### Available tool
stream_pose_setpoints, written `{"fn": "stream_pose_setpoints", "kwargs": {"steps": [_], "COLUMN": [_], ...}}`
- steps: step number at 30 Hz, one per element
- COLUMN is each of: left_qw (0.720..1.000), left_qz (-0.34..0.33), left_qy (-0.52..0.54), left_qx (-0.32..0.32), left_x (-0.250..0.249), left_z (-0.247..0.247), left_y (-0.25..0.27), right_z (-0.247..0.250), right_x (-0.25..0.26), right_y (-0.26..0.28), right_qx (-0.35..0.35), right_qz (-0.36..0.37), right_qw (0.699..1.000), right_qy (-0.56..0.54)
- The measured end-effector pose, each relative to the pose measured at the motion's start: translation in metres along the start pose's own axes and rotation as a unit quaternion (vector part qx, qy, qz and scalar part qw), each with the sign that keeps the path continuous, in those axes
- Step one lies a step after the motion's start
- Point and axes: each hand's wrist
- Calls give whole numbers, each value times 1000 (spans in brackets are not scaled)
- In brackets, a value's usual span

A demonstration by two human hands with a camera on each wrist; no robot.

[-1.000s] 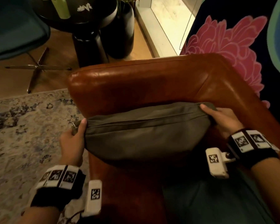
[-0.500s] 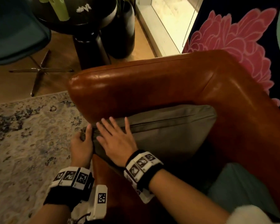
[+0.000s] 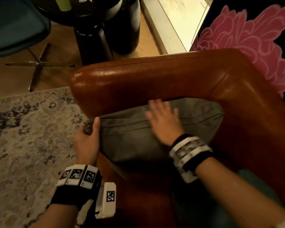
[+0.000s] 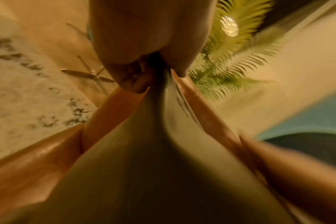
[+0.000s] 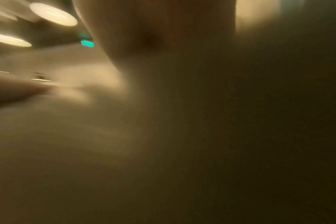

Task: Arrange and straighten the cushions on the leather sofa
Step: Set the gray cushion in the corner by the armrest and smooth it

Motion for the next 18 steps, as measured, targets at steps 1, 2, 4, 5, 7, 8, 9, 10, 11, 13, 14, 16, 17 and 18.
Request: {"fn": "stream_pose_setpoints", "kwargs": {"steps": [1,2,4,5,7,8,9,10,11,13,14,16,17,18], "left_qw": [1000,999,999,999,999,999,998,998,997,996,997,997,997,997], "left_qz": [-5,-22,-39,-29,-5,3,3,-3,-9,-15,-4,20,25,24], "left_qy": [0,-4,-22,-27,-39,-44,-54,-64,-76,-89,-81,-72,-74,-77], "left_qx": [15,23,11,-2,-16,-15,-10,0,7,-1,-11,-29,-27,-20], "left_x": [3,7,13,15,16,17,18,18,18,18,19,18,17,16], "left_z": [-1,-1,2,5,16,21,24,25,23,19,18,20,20,21], "left_y": [1,2,0,-3,-7,-9,-9,-8,-6,-4,-5,-4,-4,-3], "right_z": [-8,-18,-31,-32,-30,-26,-19,-12,-5,5,11,20,24,28], "right_x": [36,69,103,96,44,8,-28,-62,-90,-127,-135,-142,-145,-147], "right_y": [9,17,26,20,7,2,0,0,1,4,5,6,6,4], "right_qx": [8,34,99,105,61,36,20,17,28,42,28,-5,-16,-32], "right_qz": [90,163,204,199,167,131,88,45,-2,-111,-169,-252,-269,-276], "right_qw": [996,986,974,974,982,987,991,993,992,985,983,964,952,941], "right_qy": [3,0,-17,-7,69,91,96,106,123,126,71,-83,-146,-191]}}
Point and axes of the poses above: each hand's wrist, its own y-axis away from the middle knuckle, its own z-axis out of the back of the hand, x = y × z, and after that the axes turned 1 degree about -z, right-handed
